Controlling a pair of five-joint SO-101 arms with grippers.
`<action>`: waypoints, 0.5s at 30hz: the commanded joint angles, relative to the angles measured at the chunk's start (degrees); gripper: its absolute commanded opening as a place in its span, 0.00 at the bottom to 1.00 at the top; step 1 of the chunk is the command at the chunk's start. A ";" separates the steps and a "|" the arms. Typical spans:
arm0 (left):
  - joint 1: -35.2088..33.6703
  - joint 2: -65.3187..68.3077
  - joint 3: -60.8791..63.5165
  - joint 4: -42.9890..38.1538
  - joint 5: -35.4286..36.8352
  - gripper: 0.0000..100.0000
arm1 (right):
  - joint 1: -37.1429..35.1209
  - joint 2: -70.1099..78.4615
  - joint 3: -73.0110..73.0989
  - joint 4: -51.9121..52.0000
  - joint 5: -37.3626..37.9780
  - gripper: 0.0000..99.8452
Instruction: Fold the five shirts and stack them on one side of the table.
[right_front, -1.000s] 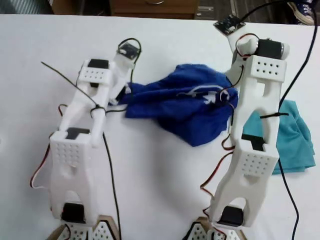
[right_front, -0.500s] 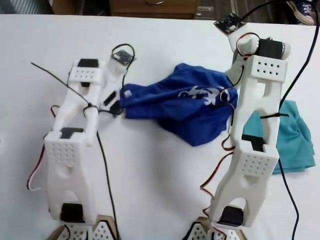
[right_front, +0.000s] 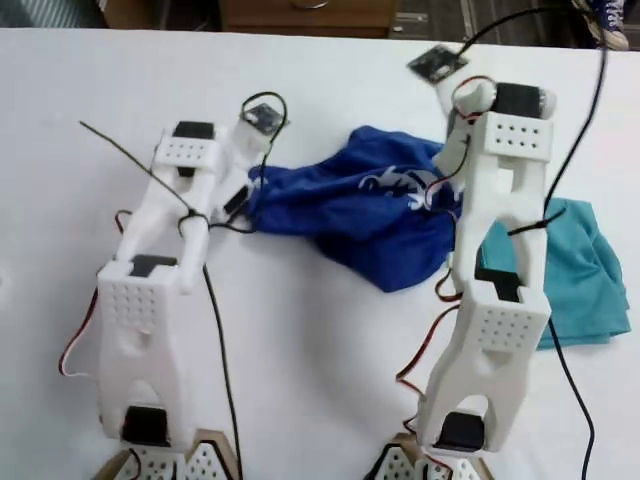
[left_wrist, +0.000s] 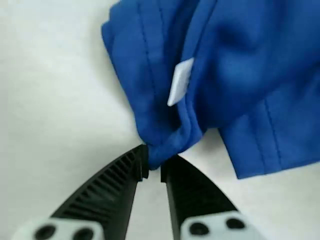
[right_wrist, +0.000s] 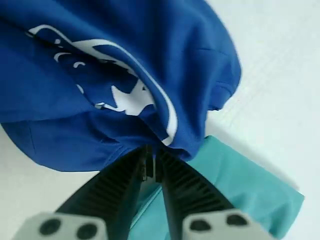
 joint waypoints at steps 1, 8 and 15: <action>0.62 -0.62 -1.10 -3.60 0.62 0.02 | -1.80 -4.26 2.46 0.40 0.18 0.02; 0.88 -3.60 -7.08 1.85 0.53 0.02 | -3.03 -4.26 6.51 0.31 0.18 0.02; -0.88 -8.18 -17.36 16.53 0.53 0.02 | -3.56 -4.97 -0.70 -4.44 -0.26 0.02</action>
